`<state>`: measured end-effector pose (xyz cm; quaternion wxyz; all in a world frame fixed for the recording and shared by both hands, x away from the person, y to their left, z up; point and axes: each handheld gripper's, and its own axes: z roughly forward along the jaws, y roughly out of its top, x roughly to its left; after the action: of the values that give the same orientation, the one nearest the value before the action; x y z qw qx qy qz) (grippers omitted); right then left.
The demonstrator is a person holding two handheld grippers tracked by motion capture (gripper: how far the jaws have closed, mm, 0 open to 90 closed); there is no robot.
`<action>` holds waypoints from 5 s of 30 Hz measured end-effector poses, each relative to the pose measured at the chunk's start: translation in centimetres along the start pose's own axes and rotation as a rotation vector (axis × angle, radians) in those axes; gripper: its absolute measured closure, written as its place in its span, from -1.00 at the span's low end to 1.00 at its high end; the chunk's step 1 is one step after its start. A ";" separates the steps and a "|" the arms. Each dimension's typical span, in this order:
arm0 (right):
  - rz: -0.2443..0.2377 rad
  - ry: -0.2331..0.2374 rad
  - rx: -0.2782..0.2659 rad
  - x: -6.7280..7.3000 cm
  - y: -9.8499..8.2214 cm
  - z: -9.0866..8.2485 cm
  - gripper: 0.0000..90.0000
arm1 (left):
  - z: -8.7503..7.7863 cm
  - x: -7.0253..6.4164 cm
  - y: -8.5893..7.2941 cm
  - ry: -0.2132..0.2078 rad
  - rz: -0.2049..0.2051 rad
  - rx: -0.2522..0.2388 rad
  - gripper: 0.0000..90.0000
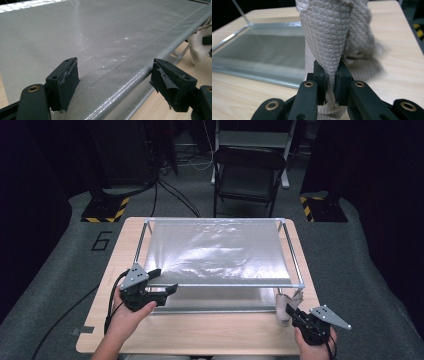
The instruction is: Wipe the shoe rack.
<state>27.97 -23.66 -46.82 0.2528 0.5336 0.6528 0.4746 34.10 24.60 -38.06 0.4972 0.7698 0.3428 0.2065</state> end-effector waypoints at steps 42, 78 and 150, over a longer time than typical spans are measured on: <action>-0.214 -0.050 0.175 3.4 -2.3 9.6 0.81 | 0.1 -0.2 0.1 0.009 0.018 0.009 -0.50; -0.069 -0.084 0.209 1.9 -2.1 9.4 0.77 | 0.6 -0.7 0.3 0.011 0.041 0.024 -0.50; -0.259 0.273 0.324 11.7 -1.0 15.7 0.82 | 1.0 -1.0 0.3 -0.007 0.051 0.015 -0.49</action>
<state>37.14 -7.18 -52.24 0.1322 0.4099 0.8114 0.3951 34.19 23.14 -38.20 0.4873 0.7827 0.3228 0.2136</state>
